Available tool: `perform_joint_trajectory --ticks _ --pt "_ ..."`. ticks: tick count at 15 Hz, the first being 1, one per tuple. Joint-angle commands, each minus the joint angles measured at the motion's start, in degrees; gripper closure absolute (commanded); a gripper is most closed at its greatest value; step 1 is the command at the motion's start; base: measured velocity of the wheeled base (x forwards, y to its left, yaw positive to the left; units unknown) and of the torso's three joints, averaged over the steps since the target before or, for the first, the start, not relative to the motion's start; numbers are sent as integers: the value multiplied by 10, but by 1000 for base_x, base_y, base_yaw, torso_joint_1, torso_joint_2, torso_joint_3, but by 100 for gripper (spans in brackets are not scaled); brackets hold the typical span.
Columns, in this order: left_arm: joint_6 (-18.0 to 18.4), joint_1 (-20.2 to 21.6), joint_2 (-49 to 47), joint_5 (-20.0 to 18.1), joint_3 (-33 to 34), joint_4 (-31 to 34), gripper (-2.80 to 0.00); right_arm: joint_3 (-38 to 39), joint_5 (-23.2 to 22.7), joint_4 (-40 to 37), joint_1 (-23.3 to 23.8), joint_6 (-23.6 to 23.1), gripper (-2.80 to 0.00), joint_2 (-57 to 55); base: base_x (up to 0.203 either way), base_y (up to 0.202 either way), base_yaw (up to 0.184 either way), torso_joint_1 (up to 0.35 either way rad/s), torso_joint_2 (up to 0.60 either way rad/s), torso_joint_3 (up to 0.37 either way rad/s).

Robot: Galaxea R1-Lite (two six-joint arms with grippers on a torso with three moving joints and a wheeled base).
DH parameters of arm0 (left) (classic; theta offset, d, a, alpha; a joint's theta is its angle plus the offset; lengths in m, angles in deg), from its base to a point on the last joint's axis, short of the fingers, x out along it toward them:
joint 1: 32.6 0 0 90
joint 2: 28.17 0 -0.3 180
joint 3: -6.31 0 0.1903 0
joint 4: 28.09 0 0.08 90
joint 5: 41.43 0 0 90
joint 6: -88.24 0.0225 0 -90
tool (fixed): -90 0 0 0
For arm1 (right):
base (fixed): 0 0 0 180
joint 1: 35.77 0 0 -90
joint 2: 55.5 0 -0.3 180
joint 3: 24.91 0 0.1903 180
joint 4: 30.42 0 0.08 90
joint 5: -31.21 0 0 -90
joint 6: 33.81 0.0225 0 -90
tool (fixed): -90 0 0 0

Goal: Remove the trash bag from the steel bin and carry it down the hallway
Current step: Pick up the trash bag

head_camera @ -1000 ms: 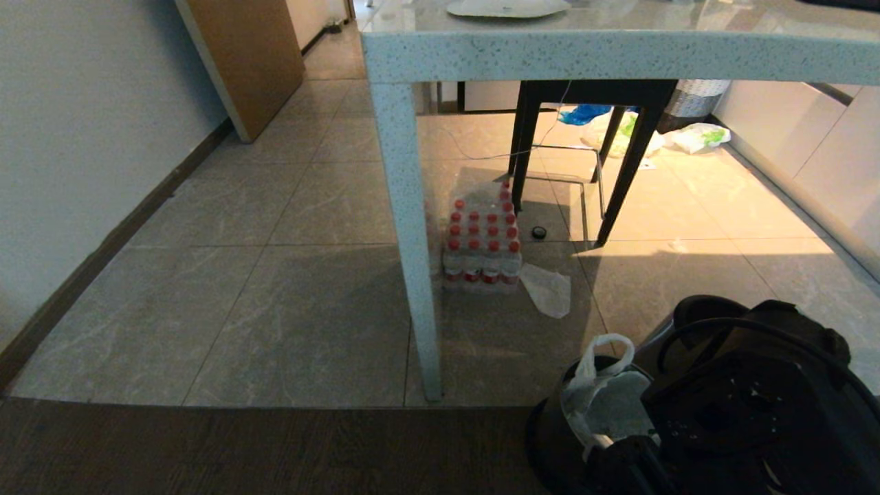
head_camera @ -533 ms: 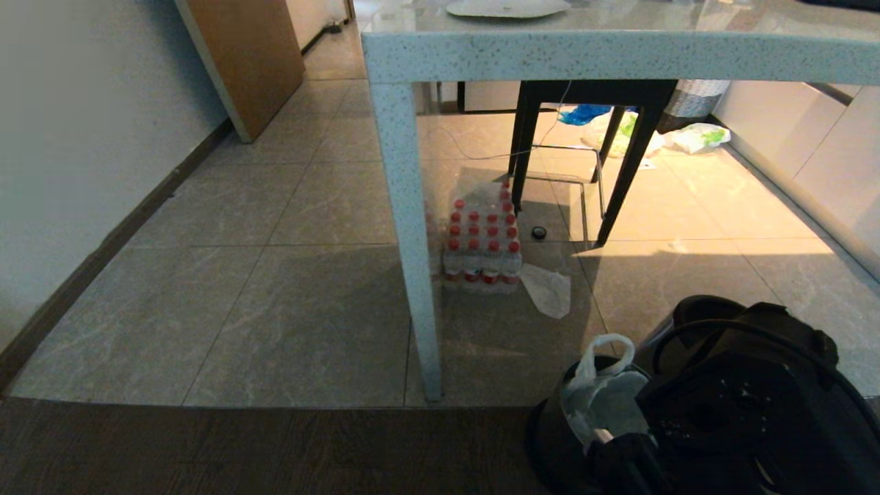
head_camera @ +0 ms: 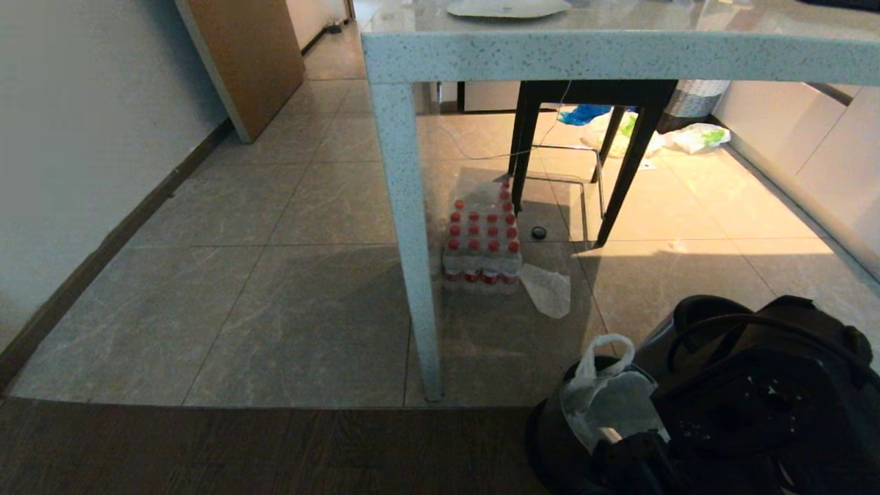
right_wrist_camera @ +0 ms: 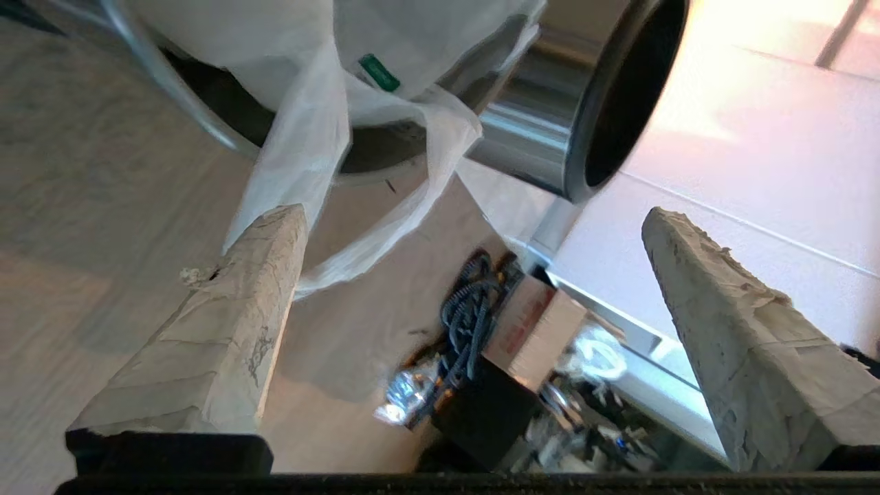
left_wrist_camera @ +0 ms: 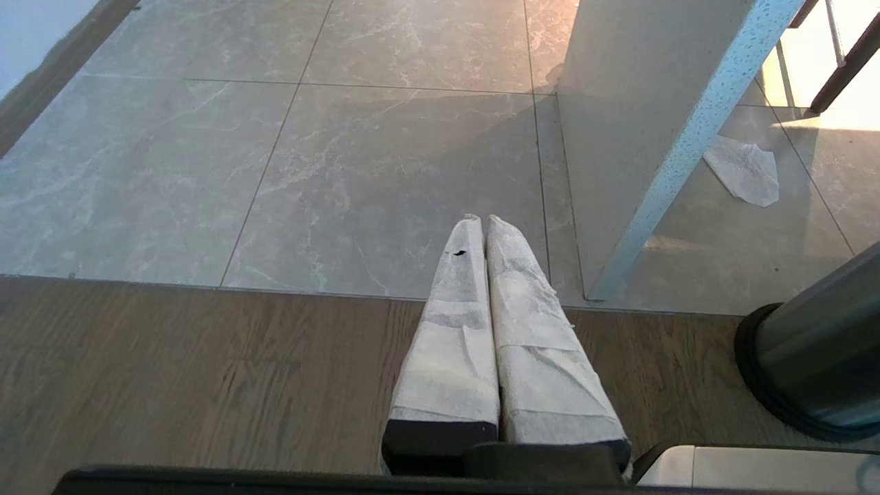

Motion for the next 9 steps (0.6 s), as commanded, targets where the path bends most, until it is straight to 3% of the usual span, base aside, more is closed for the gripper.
perform_joint_trajectory --ticks 1,9 --pt "0 0 0 0 0 0 0 8 -8 16 -1 -2 -280 4 0 0 0 0 0 0" --pt "0 0 0 0 0 0 0 13 -46 58 -25 8 -280 13 0 0 0 0 0 0"
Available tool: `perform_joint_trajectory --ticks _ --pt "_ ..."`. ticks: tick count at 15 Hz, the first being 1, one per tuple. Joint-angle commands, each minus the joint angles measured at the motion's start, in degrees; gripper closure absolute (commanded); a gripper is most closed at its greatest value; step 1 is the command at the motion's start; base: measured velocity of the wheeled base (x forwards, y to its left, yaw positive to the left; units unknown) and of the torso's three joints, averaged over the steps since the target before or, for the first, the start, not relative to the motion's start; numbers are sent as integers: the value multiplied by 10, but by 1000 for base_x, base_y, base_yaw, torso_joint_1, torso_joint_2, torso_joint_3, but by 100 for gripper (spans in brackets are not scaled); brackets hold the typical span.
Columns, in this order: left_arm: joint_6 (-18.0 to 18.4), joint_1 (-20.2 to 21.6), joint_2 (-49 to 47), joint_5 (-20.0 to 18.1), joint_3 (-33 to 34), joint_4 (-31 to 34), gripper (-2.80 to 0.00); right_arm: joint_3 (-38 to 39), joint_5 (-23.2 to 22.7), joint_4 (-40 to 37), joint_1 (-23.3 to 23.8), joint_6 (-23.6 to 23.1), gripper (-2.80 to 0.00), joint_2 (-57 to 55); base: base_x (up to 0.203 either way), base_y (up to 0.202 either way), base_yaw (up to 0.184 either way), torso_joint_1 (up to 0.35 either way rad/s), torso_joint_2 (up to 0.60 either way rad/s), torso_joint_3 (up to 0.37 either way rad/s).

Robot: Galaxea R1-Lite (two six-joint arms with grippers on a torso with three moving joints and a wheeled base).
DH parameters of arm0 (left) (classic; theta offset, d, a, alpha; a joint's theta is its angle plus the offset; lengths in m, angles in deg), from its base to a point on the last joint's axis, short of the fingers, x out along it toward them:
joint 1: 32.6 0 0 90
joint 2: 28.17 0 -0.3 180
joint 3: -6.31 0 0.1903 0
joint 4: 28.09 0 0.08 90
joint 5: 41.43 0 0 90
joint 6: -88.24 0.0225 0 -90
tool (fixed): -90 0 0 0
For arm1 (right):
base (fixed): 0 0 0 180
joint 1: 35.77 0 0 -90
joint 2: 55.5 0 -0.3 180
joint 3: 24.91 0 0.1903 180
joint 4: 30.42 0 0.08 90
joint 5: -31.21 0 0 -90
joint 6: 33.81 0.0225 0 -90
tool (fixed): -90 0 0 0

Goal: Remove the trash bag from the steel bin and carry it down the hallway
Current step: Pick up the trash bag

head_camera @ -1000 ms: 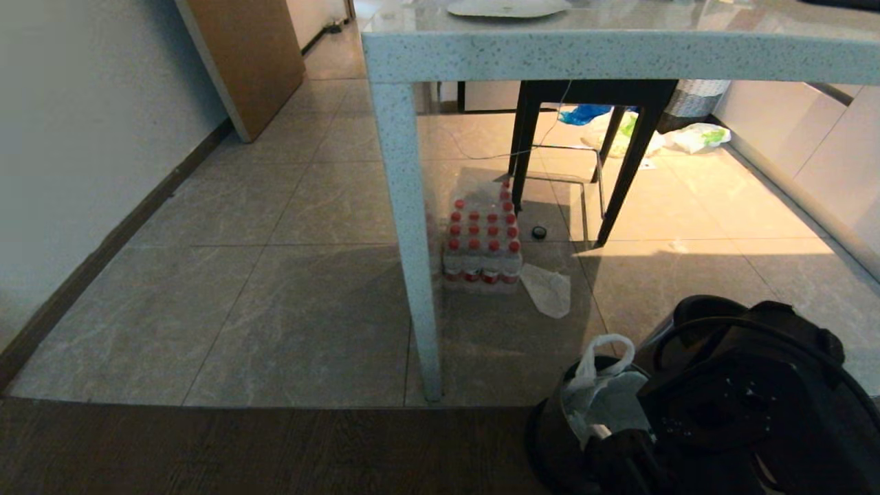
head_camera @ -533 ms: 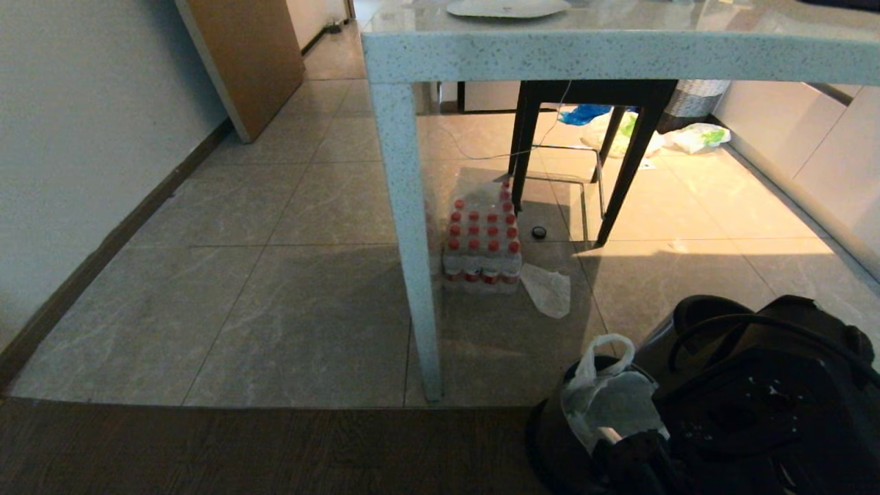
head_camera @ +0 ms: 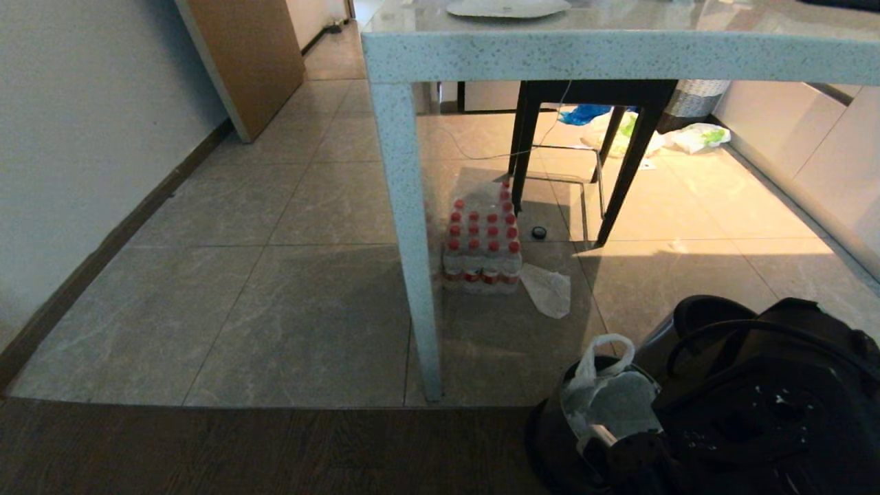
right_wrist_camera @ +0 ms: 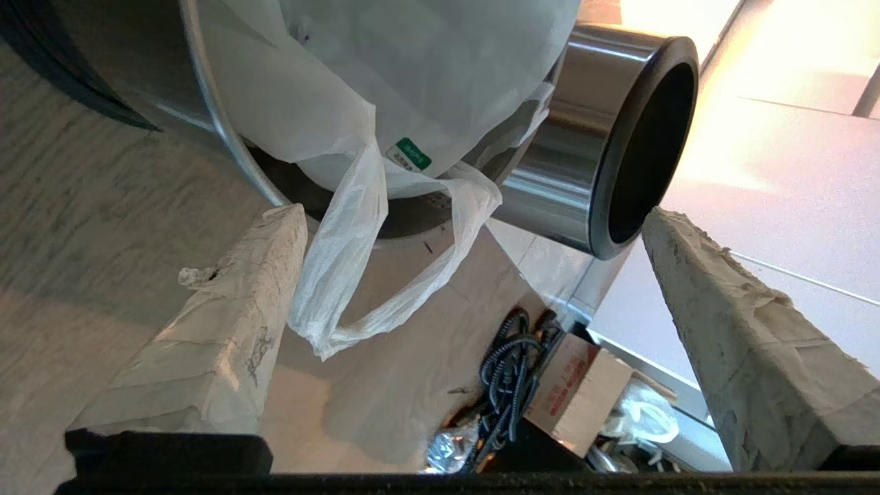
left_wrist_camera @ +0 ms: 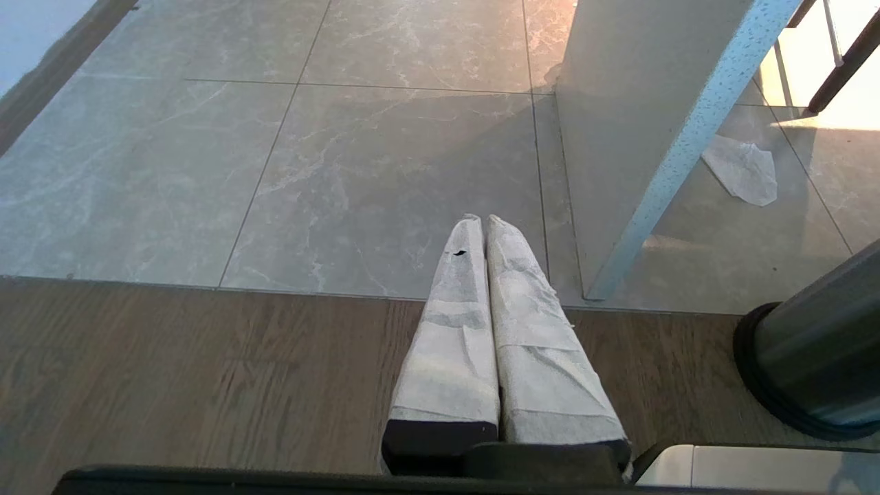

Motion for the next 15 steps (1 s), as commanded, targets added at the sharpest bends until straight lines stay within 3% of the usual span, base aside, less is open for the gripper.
perform_joint_trajectory --ticks 1,10,15 --pt "0 0 0 0 0 0 0 1 -2 5 -8 -1 -280 9 0 0 0 0 0 0" --pt "0 0 0 0 0 0 0 56 -36 17 -19 0 -280 8 0 0 0 0 0 0" --pt "0 0 0 0 0 0 0 47 -47 17 -28 -2 -280 6 0 0 0 0 0 0"
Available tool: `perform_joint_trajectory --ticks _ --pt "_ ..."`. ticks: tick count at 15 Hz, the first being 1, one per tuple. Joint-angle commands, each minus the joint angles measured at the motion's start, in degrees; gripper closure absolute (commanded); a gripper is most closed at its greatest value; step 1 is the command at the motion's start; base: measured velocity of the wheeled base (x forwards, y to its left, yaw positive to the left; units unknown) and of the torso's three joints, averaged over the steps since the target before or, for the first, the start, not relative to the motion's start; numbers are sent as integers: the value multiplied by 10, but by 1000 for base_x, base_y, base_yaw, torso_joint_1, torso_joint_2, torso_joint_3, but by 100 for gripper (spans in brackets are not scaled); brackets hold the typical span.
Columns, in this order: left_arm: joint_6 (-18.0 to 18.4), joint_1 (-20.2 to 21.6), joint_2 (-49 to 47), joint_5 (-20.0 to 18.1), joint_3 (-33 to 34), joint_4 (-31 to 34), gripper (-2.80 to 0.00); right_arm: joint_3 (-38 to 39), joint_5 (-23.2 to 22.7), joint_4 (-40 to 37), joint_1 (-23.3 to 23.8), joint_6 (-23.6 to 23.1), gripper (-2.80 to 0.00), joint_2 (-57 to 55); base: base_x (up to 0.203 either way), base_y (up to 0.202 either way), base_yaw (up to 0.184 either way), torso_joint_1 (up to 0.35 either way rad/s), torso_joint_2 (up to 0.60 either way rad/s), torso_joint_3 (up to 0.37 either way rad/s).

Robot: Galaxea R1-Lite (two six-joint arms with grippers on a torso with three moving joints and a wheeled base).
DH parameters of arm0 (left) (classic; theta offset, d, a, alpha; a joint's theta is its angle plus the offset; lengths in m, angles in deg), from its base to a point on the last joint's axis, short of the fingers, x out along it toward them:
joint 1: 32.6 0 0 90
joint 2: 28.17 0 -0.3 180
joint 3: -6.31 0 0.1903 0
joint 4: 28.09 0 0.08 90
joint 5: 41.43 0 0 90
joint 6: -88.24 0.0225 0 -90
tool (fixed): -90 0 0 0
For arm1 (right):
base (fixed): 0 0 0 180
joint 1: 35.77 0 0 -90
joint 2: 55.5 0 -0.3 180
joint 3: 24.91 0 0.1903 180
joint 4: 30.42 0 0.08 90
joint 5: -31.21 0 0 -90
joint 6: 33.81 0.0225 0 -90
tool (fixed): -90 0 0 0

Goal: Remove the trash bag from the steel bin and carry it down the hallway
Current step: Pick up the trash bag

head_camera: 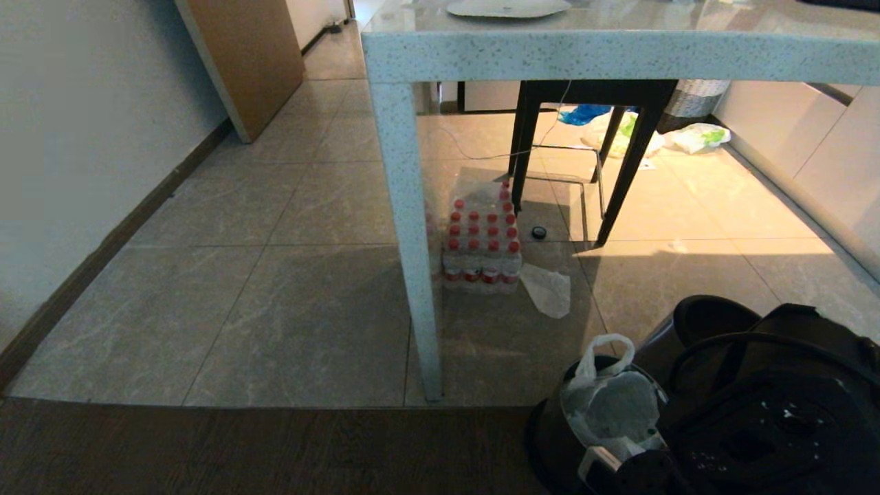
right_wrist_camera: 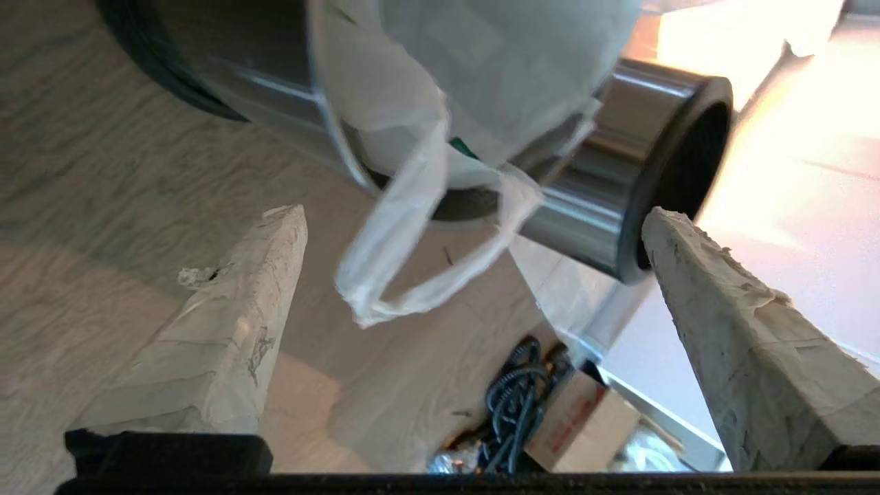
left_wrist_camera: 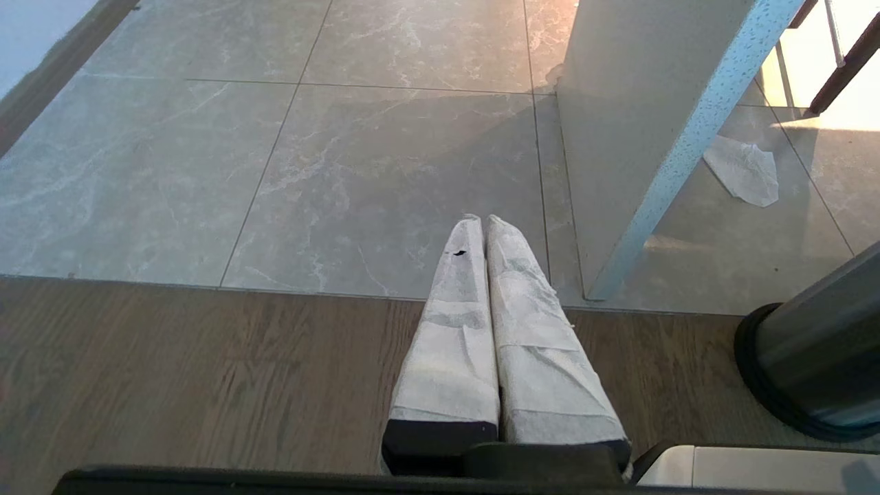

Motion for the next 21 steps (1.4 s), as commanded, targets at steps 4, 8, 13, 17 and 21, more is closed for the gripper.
perform_joint_trajectory --ticks 4,8,13,17,21 --pt "0 0 0 0 0 0 0 -10 -5 5 -5 -2 -280 -12 0 0 0 0 0 0" --pt "0 0 0 0 0 0 0 -11 -11 5 -6 -4 -280 -13 0 0 0 0 0 0" --pt "3 0 0 -1 0 -1 0 -10 -10 5 -6 -4 -280 -11 0 0 0 0 0 0" --pt "8 0 1 0 0 -2 0 -9 -10 5 -5 -3 -280 -12 0 0 0 0 0 0" --pt "6 0 1 1 0 -3 0 -5 -9 5 -5 -3 -280 -12 0 0 0 0 0 0"
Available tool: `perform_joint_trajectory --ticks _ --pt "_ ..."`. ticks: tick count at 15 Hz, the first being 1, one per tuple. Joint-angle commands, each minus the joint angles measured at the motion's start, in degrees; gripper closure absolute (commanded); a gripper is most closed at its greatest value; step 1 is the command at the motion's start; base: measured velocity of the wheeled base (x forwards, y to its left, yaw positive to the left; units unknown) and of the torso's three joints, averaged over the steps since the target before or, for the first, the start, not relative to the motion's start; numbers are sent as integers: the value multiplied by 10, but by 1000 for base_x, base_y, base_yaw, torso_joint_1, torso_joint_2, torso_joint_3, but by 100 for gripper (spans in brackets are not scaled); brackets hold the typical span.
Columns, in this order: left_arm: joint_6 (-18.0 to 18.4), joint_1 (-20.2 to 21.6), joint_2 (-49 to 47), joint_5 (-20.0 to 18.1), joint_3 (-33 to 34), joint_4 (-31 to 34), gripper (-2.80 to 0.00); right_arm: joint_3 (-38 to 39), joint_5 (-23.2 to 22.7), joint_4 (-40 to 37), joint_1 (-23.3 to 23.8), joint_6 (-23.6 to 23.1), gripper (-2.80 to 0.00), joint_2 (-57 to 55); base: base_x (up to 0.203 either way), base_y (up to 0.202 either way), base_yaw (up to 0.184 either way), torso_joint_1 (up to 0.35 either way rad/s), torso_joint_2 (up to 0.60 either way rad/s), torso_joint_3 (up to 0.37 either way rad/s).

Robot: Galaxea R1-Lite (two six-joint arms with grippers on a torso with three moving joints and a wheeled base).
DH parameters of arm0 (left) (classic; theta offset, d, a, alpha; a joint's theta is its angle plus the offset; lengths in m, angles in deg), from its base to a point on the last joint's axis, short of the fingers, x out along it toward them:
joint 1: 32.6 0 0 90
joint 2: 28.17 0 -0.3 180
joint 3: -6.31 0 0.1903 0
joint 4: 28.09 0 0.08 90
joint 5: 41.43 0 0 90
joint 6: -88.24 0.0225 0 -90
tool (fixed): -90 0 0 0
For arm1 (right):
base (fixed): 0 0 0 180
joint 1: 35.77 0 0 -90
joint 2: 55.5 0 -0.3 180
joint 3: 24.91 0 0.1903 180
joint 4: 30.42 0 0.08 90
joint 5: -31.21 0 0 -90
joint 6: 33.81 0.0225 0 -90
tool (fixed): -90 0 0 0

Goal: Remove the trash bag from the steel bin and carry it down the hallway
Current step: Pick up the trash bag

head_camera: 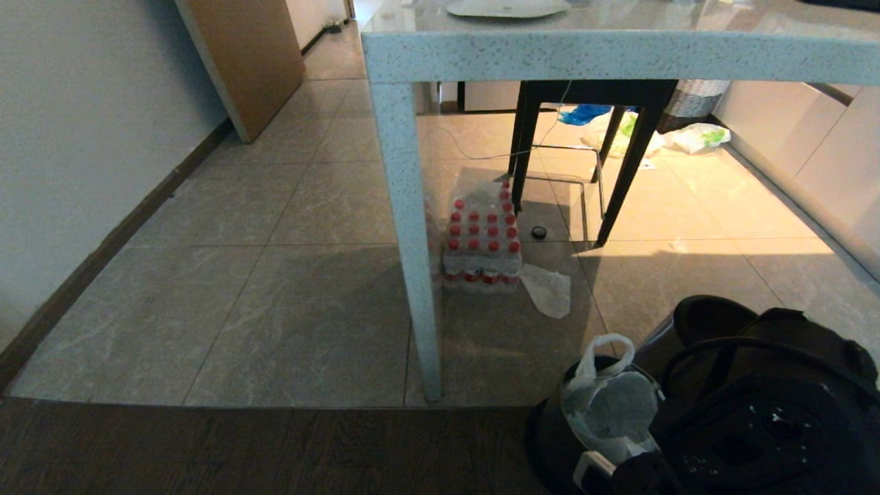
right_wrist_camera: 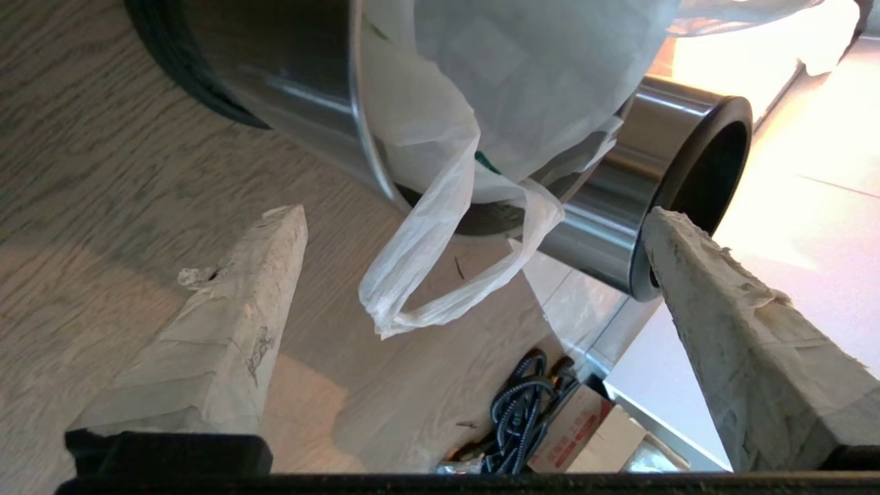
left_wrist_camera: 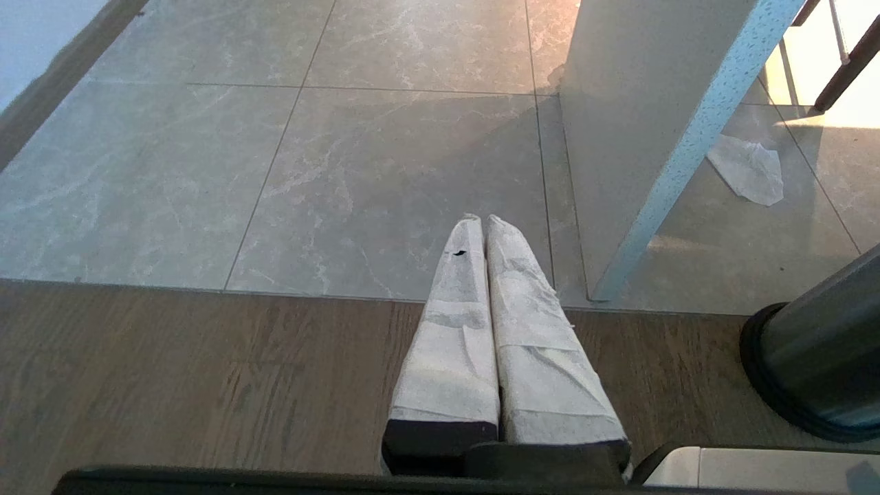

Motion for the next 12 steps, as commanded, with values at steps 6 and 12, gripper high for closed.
perform_joint_trajectory --ticks 6,12 --pt "-4 0 1 0 0 1 0 4 4 5 0 -1 -280 4 0 0 0 1 3 -23" --pt "-2 0 0 0 0 1 0 5 7 5 0 -1 -280 1 0 0 0 2 1 -56"
